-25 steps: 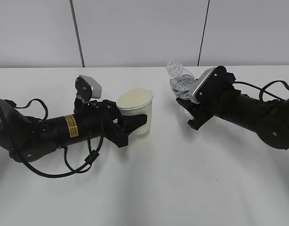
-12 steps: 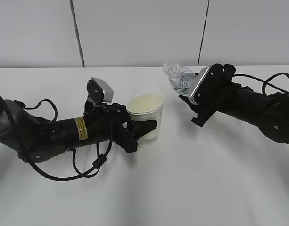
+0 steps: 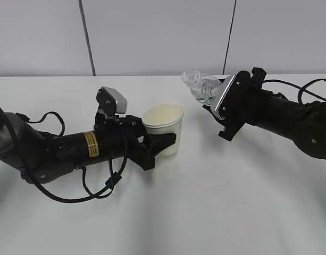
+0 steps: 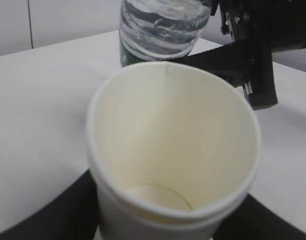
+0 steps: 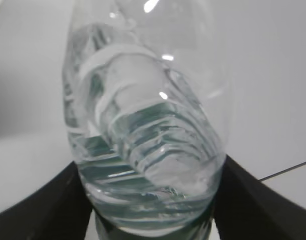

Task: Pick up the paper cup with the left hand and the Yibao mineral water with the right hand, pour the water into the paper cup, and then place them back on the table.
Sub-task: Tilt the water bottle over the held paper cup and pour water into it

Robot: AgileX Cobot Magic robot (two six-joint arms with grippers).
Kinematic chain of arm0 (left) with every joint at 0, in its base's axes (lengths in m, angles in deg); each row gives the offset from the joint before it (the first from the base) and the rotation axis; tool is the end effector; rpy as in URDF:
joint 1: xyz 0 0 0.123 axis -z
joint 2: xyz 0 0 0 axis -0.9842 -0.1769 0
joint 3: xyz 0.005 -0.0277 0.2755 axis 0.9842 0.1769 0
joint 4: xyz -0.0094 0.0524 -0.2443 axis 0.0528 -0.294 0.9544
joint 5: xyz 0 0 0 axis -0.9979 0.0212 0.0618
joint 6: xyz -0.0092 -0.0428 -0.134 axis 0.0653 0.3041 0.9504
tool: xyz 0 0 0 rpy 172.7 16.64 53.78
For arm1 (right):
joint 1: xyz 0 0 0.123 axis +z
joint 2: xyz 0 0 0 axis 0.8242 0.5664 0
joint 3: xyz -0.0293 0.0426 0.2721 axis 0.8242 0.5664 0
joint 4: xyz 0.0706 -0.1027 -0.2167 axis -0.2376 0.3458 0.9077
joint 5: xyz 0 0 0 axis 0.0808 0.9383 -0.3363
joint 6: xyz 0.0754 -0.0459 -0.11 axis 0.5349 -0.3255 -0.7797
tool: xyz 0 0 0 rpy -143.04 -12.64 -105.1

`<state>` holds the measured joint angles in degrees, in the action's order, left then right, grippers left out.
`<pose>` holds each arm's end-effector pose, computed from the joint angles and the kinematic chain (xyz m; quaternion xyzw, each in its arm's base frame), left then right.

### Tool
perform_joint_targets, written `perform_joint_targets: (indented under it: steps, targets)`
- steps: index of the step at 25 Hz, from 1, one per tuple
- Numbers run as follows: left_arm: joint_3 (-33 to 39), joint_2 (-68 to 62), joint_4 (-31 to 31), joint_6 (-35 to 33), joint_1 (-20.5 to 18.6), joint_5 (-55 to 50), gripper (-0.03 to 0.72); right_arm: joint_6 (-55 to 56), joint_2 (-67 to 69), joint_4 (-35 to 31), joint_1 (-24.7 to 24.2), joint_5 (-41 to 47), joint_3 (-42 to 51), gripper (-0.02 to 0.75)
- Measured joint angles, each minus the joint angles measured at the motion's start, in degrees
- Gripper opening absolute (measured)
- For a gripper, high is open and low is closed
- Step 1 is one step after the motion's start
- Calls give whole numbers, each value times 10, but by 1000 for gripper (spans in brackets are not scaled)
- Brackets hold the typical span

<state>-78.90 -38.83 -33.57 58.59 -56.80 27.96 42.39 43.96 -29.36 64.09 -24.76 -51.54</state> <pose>0.3490 -0.2453 0.0731 0.3568 0.6808 -0.3716 0.5207 0.4228 0.1036 0.1173 -0.4813 0.6377 -0.1209 0.5891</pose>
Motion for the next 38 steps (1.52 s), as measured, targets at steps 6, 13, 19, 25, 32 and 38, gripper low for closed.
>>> perform_joint_targets:
  steps: [6,13,19,25,32,38]
  targets:
    - [0,0,2,0,0,0,427,-15,0,6,0,2,0,489]
    - [0,0,2,0,0,0,451,-40,0,7,0,5,0,489]
    - [-7,0,-2,0,0,-2,454,-71,0,8,12,5,0,489]
    - [-10,0,-11,0,0,-6,454,-104,0,1,19,5,0,489]
    - [-10,0,-13,0,0,-7,454,-139,0,-9,20,5,0,489]
    - [-10,0,-13,0,0,-8,454,-181,-11,-27,20,6,0,489]
